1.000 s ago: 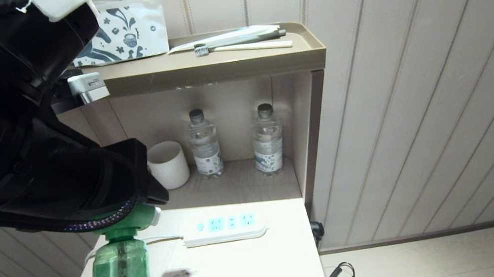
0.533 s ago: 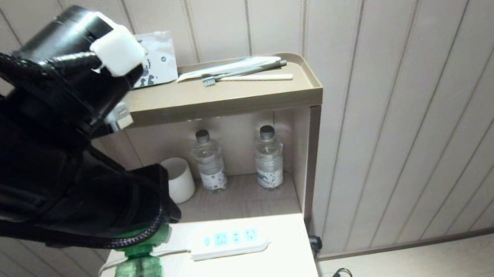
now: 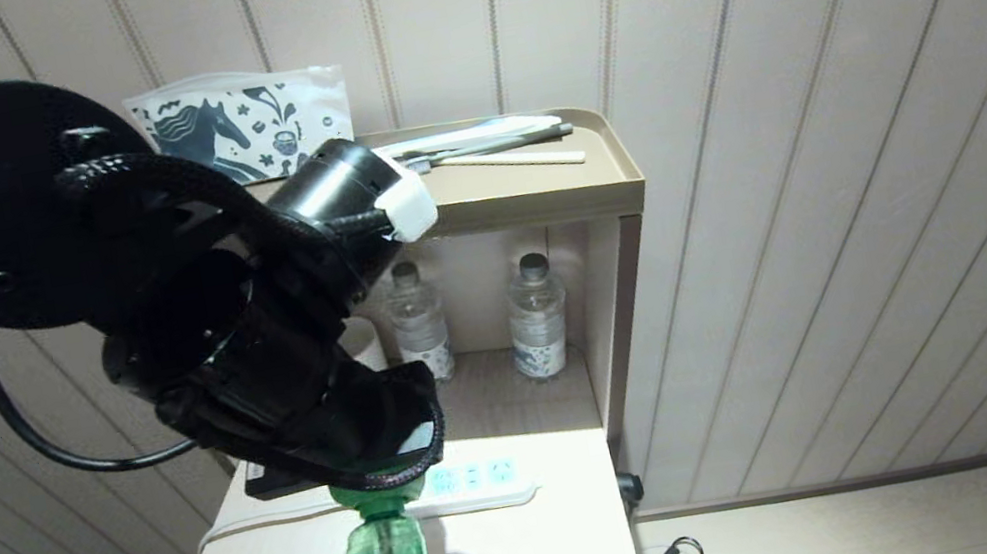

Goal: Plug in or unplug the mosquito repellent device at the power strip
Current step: Insert the plug into the socket

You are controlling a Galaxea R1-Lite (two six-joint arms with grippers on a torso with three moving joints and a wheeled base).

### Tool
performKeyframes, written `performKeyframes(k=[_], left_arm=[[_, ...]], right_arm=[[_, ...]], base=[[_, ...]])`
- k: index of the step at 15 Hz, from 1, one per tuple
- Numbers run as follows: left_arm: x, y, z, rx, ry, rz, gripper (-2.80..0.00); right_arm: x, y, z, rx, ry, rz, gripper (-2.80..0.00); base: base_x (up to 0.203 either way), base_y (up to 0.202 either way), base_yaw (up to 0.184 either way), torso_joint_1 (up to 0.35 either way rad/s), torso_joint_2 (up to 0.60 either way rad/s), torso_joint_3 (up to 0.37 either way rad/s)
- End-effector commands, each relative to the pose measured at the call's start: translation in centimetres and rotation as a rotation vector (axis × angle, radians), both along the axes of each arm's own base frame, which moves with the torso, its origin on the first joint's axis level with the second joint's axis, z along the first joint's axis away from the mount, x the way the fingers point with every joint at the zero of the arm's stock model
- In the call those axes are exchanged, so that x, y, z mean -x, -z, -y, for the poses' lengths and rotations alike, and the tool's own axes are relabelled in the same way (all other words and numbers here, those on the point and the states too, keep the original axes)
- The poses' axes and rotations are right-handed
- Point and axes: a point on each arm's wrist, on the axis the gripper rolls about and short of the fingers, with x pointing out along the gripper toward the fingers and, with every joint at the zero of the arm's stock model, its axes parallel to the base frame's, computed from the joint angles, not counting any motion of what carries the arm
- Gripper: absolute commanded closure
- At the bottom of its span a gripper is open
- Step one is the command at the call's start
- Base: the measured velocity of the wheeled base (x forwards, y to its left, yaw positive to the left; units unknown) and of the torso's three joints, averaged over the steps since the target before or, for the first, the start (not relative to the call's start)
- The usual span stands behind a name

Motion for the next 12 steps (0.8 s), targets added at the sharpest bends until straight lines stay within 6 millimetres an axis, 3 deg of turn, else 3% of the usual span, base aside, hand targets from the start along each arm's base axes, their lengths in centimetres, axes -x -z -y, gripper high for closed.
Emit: performKeyframes(k=[1,3,9,12], left_arm=[[-1.2,1.6,0.8,-0.006,-0.020,-0.061,0.00],[-2.2,2.4,0.8,0.028,-0.035,-0.111,0.00],[-9.7,7.3,0.1,-0.003,-0.176,-0.193,0.00],[-11.7,8.9,0.5,-0.009,-0.207,-0.197,0.00]], right_arm=[[0.0,0.0,0.0,-0.001,-0.002,0.000,0.00],[0.0,0.0,0.0,0.000,-0.002,0.000,0.00],[0.0,0.0,0.0,0.001,0.000,-0.001,0.00],[0.0,0.0,0.0,0.000,-0.001,0.000,0.00]], base=[[0.000,0.000,0.000,0.000,0.00,0.000],[0.000,0.000,0.000,0.000,0.00,0.000],[0.000,0.000,0.000,0.000,0.00,0.000],[0.000,0.000,0.000,0.000,0.00,0.000]])
